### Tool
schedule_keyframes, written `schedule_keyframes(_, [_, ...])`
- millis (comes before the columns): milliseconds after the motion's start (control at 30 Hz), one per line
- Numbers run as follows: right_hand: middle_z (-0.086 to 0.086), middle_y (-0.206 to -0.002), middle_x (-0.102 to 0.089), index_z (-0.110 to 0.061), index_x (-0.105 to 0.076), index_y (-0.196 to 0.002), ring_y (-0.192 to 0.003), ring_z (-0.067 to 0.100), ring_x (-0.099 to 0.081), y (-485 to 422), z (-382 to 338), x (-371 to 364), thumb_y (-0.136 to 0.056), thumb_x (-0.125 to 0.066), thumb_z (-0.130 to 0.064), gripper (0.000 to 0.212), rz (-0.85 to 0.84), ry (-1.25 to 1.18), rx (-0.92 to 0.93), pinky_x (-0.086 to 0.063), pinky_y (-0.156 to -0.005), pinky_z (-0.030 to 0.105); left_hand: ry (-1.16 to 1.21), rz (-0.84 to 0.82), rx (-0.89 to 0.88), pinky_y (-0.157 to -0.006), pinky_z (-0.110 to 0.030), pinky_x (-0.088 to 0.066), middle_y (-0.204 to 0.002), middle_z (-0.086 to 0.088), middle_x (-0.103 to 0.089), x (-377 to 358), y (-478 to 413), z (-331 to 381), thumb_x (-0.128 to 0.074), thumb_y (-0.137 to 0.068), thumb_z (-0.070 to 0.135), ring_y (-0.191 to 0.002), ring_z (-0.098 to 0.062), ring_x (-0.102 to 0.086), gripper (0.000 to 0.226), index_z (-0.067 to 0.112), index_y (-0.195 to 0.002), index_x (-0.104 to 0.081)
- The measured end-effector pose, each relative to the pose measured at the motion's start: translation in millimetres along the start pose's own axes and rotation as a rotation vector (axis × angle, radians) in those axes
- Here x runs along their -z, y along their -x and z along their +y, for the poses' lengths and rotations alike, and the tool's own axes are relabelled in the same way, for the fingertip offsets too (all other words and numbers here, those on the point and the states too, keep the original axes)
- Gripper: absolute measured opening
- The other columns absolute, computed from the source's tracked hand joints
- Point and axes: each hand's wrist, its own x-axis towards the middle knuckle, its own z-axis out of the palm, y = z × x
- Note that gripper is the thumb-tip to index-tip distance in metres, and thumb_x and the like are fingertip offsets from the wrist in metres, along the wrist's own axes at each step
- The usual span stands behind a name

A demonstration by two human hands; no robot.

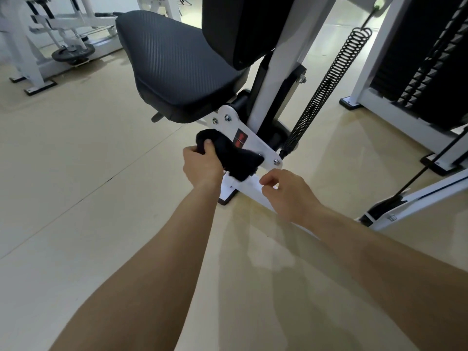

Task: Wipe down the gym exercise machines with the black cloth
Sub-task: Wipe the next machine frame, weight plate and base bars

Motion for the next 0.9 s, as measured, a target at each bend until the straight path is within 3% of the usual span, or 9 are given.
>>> schedule_keyframes(167, [-0.008, -0.115, -0.062, -0.023, -0.064, -0.115, -0.105, 0.013, -0.056, -6, 5, -10, -0.096, -0.052, -0.021, 0.023, -0.013, -0.038, -0.022, -0.042, -0.086, 0.025, 0.170, 0.011, -0.011, -0.078, -0.026, -0.039, -0.102, -0.001, -0.057, -26, 2, 26, -0.051, -0.102, 0.033, -0.093, -0.022, -0.057, 0.031, 0.009, -0.121, -0.048])
schedule_keyframes(267, [-0.007, -0.114, -0.062, -0.022, -0.065, -0.116, -0.103, 0.013, -0.057, -9, 13, -17, -0.097, -0.052, -0.021, 0.023, -0.022, -0.047, -0.011, -0.042, -0.086, 0.024, 0.261, -0.036, -0.004, -0.085, -0.031, -0.047, -0.111, -0.005, -0.062, -52, -1, 34, -0.053, -0.101, 0.035, -0.099, -0.024, -0.061, 0.028, 0.011, -0.114, -0.049])
schedule_keyframes(367, [-0.008, -0.112, -0.063, -0.024, -0.066, -0.114, -0.100, 0.012, -0.058, -12, 28, -20, -0.097, -0.051, -0.022, 0.023, -0.028, -0.048, -0.032, -0.040, -0.082, 0.023, 0.150, -0.005, -0.087, -0.094, -0.031, -0.046, -0.119, -0.009, -0.059, -65, -5, 24, -0.058, -0.098, 0.036, -0.103, -0.022, -0.057, 0.033, 0.008, -0.117, -0.056])
schedule_keyframes(467, [-0.009, -0.106, -0.066, -0.025, -0.068, -0.111, -0.095, 0.013, -0.061, -13, 42, -20, -0.096, -0.050, -0.022, 0.023, -0.020, -0.063, -0.064, -0.043, -0.076, 0.024, 0.108, -0.015, -0.122, -0.088, -0.025, -0.041, -0.124, -0.010, -0.051, -71, 7, 2, -0.056, -0.100, 0.032, -0.095, -0.018, -0.051, 0.032, 0.007, -0.120, -0.059])
schedule_keyframes(600, [-0.009, -0.103, -0.066, -0.025, -0.069, -0.108, -0.088, 0.012, -0.064, -13, 51, -23, -0.096, -0.050, -0.022, 0.023, -0.029, -0.074, -0.085, -0.043, -0.064, 0.018, 0.068, -0.055, -0.114, -0.080, -0.021, -0.039, -0.115, -0.006, -0.054, -74, 27, -15, -0.054, -0.101, 0.034, -0.093, -0.017, -0.053, 0.026, 0.011, -0.111, -0.064])
schedule_keyframes(667, [-0.009, -0.104, -0.066, -0.025, -0.069, -0.108, -0.088, 0.013, -0.065, -14, 50, -24, -0.097, -0.049, -0.022, 0.023, -0.035, -0.079, -0.092, -0.043, -0.063, 0.018, 0.067, -0.123, -0.103, -0.069, -0.011, -0.035, -0.111, -0.005, -0.056, -72, 39, -19, -0.051, -0.101, 0.035, -0.089, -0.013, -0.052, 0.025, 0.014, -0.105, -0.065])
schedule_keyframes(733, [-0.008, -0.104, -0.067, -0.025, -0.069, -0.108, -0.089, 0.015, -0.066, -15, 47, -23, -0.097, -0.048, -0.022, 0.024, -0.030, -0.096, -0.103, -0.045, -0.062, 0.020, 0.080, -0.172, -0.098, -0.067, -0.005, -0.032, -0.112, -0.004, -0.059, -66, 43, -21, -0.049, -0.102, 0.033, -0.088, -0.009, -0.053, 0.025, 0.016, -0.104, -0.067])
schedule_keyframes(800, [-0.008, -0.101, -0.068, -0.025, -0.069, -0.105, -0.089, 0.017, -0.067, -17, 42, -23, -0.096, -0.049, -0.022, 0.023, -0.022, -0.112, -0.106, -0.047, -0.062, 0.022, 0.085, -0.152, -0.136, -0.077, -0.009, -0.042, -0.111, -0.003, -0.065, -58, 35, -18, -0.055, -0.099, 0.033, -0.089, -0.006, -0.058, 0.024, 0.015, -0.104, -0.070])
schedule_keyframes(900, [-0.009, -0.098, -0.067, -0.025, -0.069, -0.103, -0.089, 0.015, -0.067, -18, 38, -23, -0.096, -0.049, -0.022, 0.022, -0.031, -0.113, -0.088, -0.047, -0.060, 0.022, 0.144, 0.038, -0.146, -0.090, -0.024, -0.049, -0.104, -0.001, -0.072, -50, 2, 5, -0.065, -0.092, 0.029, -0.096, -0.014, -0.066, 0.021, 0.014, -0.105, -0.075])
